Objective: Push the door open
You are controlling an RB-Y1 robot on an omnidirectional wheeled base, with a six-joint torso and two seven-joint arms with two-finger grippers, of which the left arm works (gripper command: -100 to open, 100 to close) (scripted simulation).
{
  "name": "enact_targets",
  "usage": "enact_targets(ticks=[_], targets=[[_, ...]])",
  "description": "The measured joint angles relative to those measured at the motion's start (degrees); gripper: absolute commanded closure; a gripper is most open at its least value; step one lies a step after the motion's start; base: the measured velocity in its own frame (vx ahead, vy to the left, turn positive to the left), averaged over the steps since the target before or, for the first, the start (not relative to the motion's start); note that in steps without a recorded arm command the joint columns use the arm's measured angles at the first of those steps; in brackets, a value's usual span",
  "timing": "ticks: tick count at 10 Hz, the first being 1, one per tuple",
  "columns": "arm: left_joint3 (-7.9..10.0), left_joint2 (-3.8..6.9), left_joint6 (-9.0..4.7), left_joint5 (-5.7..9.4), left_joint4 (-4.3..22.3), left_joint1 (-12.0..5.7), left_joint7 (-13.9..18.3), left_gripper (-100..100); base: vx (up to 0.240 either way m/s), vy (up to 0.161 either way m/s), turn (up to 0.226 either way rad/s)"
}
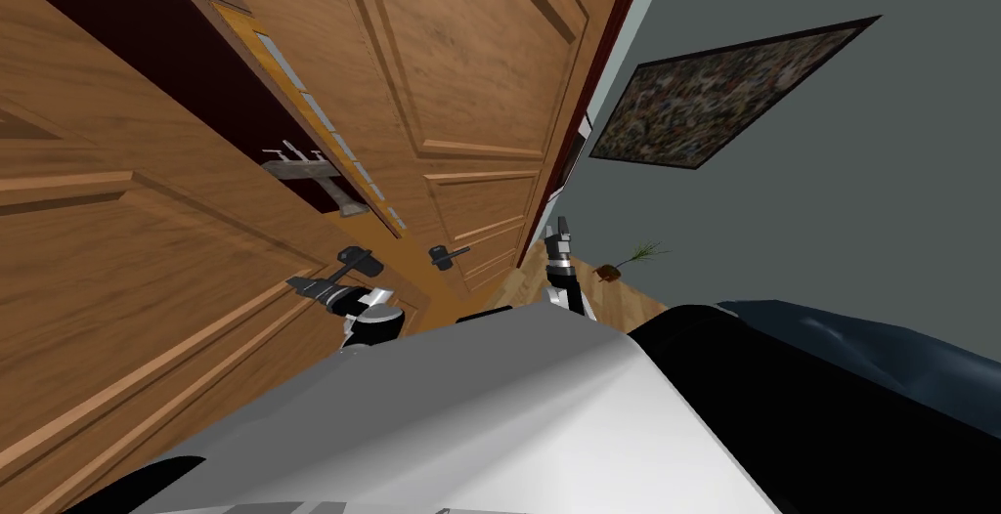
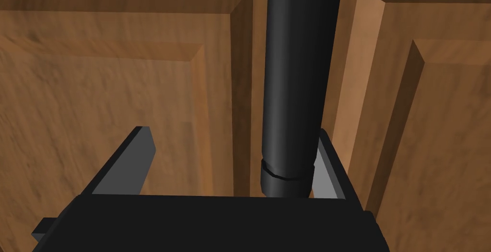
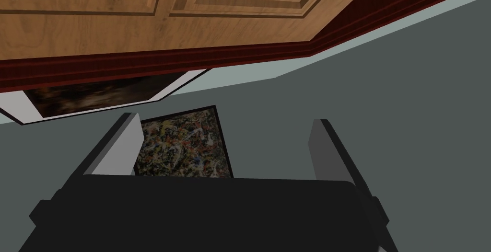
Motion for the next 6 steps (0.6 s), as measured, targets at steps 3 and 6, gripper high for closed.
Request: enact_targets(ticks=[3, 6], targets=[[0.96, -0.73, 0.84, 0.18, -2.2, -0.17, -0.4, 100, 0.008, 0.041, -0.052], [3.26, -0.83, 0.7, 0.7, -2.9, -0.7, -1.6, 100, 0.019, 0.048, -0.054]])
